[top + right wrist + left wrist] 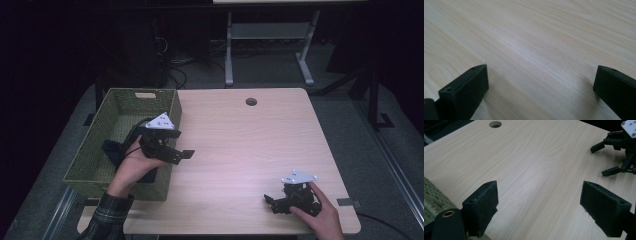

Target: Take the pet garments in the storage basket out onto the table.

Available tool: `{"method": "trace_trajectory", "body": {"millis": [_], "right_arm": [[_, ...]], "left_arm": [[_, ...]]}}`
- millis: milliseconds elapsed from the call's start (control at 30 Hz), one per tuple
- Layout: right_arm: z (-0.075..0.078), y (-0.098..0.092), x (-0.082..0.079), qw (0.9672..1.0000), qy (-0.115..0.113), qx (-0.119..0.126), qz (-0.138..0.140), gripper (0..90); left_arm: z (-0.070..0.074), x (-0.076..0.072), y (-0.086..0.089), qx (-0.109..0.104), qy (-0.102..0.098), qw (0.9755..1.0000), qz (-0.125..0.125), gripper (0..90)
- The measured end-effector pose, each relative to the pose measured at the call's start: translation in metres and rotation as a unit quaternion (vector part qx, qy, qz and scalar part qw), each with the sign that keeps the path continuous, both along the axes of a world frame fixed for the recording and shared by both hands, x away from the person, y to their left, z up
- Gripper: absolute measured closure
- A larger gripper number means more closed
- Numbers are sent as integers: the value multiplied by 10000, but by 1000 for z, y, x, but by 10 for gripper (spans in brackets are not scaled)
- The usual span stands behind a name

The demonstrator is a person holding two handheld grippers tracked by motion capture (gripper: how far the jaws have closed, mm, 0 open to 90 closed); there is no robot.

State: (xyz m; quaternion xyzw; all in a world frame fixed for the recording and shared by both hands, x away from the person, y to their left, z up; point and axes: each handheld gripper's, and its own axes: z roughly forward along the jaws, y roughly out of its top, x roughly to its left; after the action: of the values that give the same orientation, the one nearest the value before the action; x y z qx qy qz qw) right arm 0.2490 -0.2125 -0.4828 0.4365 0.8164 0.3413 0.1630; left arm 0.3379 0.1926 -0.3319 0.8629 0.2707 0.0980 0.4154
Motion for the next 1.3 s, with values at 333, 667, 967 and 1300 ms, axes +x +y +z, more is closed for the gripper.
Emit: {"method": "trace_trajectory", "body": {"millis": [333, 667, 967, 1300], "right_arm": [[0, 0, 0, 10000, 1, -1, 1, 0], [0, 0, 0, 10000, -1, -3, 5, 0], [0, 0, 0, 10000, 0, -1, 2, 0], [0, 0, 0, 10000, 2, -1, 5, 0]], "left_arm": [[5, 2, 19, 10, -52, 9998, 195, 144], [8, 2, 38, -9, -106, 9989, 452, 145], [7, 3, 54, -25, -106, 9978, 656, 145], [4, 4, 71, 69, -109, 9962, 856, 148]]}}
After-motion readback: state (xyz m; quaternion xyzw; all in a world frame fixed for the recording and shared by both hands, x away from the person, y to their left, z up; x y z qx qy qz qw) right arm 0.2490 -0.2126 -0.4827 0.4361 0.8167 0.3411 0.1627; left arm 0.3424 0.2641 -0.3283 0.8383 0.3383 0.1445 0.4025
